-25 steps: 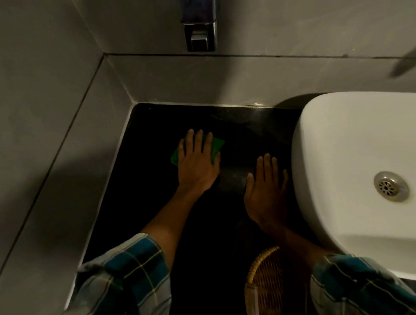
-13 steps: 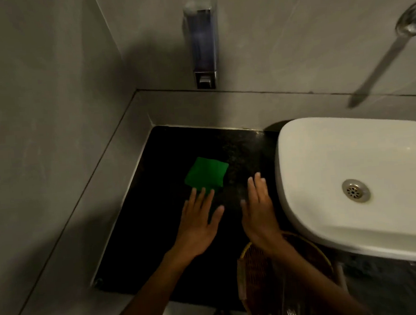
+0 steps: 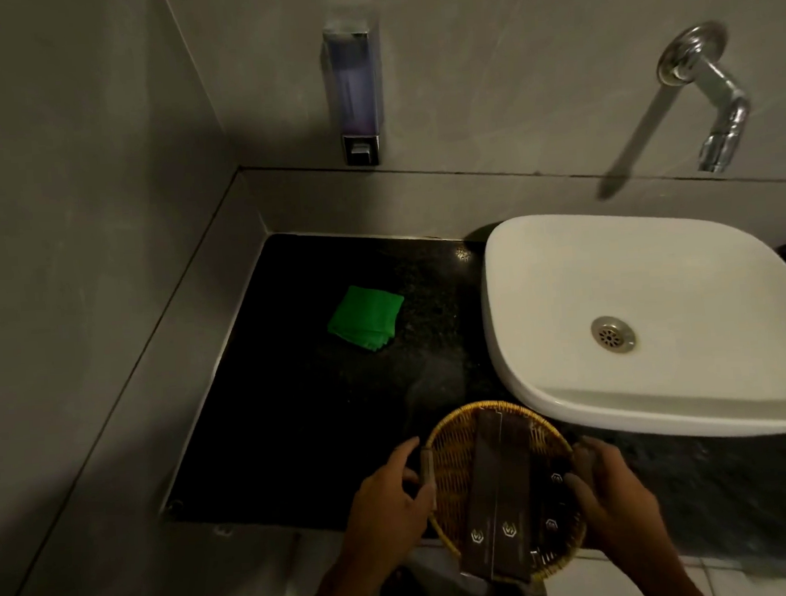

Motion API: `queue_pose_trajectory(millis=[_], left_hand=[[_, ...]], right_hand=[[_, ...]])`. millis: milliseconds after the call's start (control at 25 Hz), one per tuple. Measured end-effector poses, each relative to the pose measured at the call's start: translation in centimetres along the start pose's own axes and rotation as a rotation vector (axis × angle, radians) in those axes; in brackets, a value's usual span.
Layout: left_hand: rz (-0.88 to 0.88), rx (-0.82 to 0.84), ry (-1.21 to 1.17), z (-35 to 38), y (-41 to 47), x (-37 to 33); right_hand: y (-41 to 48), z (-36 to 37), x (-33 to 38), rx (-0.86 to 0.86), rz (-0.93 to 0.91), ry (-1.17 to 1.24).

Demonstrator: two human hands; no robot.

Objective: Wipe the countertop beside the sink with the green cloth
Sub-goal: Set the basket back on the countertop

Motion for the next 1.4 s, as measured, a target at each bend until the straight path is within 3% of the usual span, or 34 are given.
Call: queue_pose_trajectory(millis=[160,440,560,680,880,1040,1160,1240,1400], left_hand=[[-0.005,-0.081,-0.024,-2.1,0.8,0.6],[-0.114,-0.392,-0.015,-13.7,2.5,6.2],[-0.168,-0.425,0.008,-16.4,3.5,8.4],[-0.174,-0.389,0.002,-16.5,4.1,9.2],[-0.160,-0.501,0.064,-17.8,4.5,7.6],[-0.034,-0.494,0.055,-17.9,5.3,3.7],[0.043,-0.490,0.038,-17.1,4.6,2.2],[0.064,-0.499,0.023,-16.6,3.9,2.2],[0.055,-0.497,-0.024,-15.9,4.4,1.2]], right_hand=[[0.6,0.5,1.2,-0.001,0.016,0.062],[1.8,7.0,11.9,0.141,-0.210,0.290],[2.9,10.2,15.6,0.201,-0.266,0.327],[4.0,11.4,16.3,0.229,-0.298,0.217],[11.5,8.6,19.8,0.034,-0.373,0.116],[20.0,13.3,27.1,0.200,-0.474,-0.198],[23.8,16.5,27.6,0.298,-0.413,-0.470],[25.0,16.7,27.4,0.328,-0.341,-0.456],[21.7,16.3,27.5,0.446,-0.340,-0.127]])
Point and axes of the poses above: each hand's wrist, its own y-axis towards the middle knuckle, its own z-axis out of the palm, x = y × z, the point moved 9 cm from there along y, towards the middle knuckle, and after that the axes turned 5 degrees about -z, right-handed, at the moved point
